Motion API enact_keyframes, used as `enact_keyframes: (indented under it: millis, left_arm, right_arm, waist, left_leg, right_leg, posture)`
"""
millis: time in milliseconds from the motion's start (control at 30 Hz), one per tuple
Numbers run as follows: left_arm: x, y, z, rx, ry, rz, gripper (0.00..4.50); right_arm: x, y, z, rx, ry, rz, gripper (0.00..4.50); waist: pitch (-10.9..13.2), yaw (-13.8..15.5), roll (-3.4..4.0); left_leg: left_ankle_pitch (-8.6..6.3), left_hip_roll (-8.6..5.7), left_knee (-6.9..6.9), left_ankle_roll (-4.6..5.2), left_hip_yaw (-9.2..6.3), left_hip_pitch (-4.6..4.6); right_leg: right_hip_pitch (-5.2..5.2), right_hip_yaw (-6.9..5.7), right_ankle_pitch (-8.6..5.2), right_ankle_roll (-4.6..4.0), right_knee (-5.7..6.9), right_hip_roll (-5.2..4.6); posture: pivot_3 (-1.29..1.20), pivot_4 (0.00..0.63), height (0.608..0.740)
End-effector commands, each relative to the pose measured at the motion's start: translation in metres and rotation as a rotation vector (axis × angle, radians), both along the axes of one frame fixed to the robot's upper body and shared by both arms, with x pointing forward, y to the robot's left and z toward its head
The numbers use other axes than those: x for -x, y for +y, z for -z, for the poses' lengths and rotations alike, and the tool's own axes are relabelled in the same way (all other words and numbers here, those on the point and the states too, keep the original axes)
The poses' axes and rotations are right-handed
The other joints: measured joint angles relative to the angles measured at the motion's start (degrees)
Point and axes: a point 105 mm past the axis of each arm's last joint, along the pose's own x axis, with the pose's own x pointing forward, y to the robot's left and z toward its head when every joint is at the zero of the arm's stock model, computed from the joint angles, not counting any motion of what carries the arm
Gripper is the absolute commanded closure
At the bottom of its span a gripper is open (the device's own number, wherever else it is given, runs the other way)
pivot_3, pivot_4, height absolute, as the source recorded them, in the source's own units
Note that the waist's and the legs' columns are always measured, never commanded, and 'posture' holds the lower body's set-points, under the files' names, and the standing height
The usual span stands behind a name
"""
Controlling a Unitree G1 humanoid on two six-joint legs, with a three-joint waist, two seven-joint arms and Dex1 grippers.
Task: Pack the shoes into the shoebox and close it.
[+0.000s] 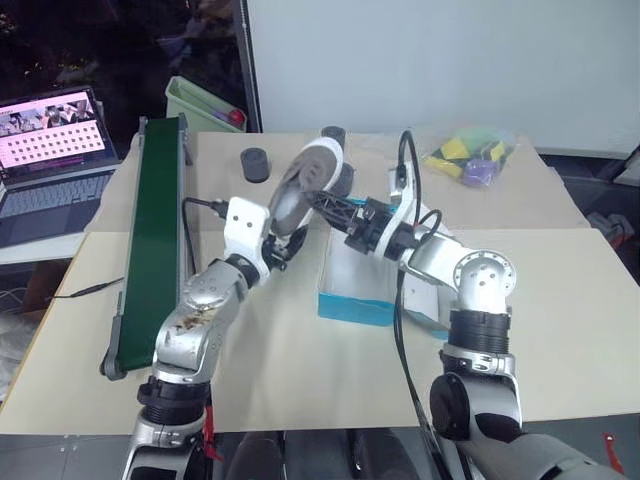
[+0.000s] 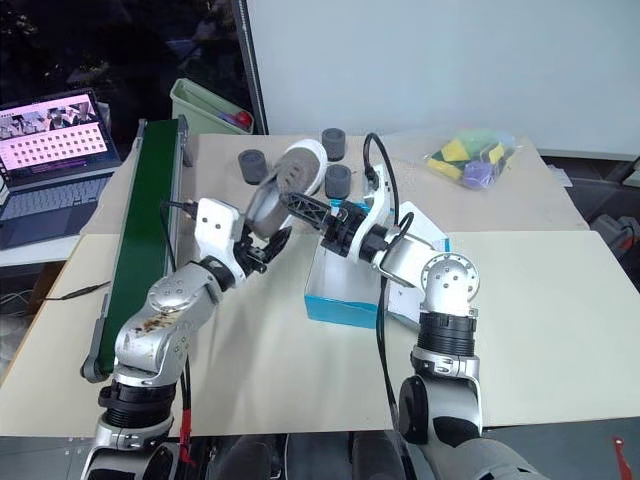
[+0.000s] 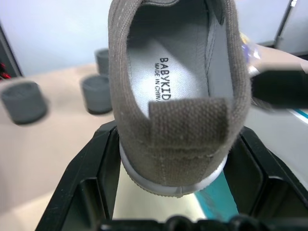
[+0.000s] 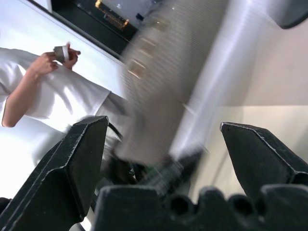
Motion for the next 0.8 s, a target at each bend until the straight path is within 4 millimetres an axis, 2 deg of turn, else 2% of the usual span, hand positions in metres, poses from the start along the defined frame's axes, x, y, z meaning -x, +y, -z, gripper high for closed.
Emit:
enact_keyframes:
  millis: [33, 267, 367, 600, 800]
  left_arm:
    - [0.001, 0.010, -0.013, 0.002, -0.057, -0.029, 1.86]
    - [0.010, 0.000, -0.020, 0.024, -0.075, 0.023, 1.86]
    - [0.019, -0.016, -0.017, 0.067, -0.034, 0.120, 1.86]
    - [0.031, -0.030, -0.024, 0.124, -0.004, 0.229, 1.86]
    - [0.031, -0.027, -0.021, 0.119, 0.016, 0.219, 1.86]
  right_arm:
    - [0.002, -0.003, -0.009, -0.009, -0.037, 0.003, 0.00]
    - [-0.002, -0.004, -0.005, -0.007, -0.028, 0.007, 0.00]
    - [-0.004, 0.000, -0.006, -0.040, -0.016, -0.012, 0.00]
    - [-0.016, 0.002, -0.008, -0.079, -0.003, -0.001, 0.00]
    - [-0.022, 0.001, -0.015, -0.101, -0.017, 0.021, 0.00]
  waist:
    - [0.00, 0.03, 0.00]
    - [0.00, 0.13, 0.00]
    - [0.00, 0.12, 0.00]
    - [0.00, -0.10, 0.00]
    - [0.00, 0.06, 0.00]
  left_leg:
    - [0.00, 0.00, 0.00, 0.00, 0.00, -0.01]
    - [0.00, 0.00, 0.00, 0.00, 0.00, -0.03]
    - [0.00, 0.00, 0.00, 0.00, 0.00, -0.02]
    - [0.00, 0.01, 0.00, 0.00, 0.00, 0.00]
    - [0.00, 0.02, 0.00, 0.00, 0.00, -0.01]
  right_leg:
    - [0.00, 0.00, 0.00, 0.00, -0.01, 0.00]
    - [0.00, 0.00, 0.00, 0.00, -0.05, 0.00]
    - [0.01, 0.00, 0.00, 0.00, -0.05, 0.00]
    - [0.01, 0.00, 0.00, 0.00, -0.04, 0.01]
    - [0.01, 0.00, 0.00, 0.00, -0.06, 0.03]
  posture:
    - [0.00, 0.150, 0.729]
    - [0.00, 0.150, 0.729]
    - [0.00, 0.150, 0.729]
    - [0.00, 0.150, 0.729]
    - [0.00, 0.150, 0.729]
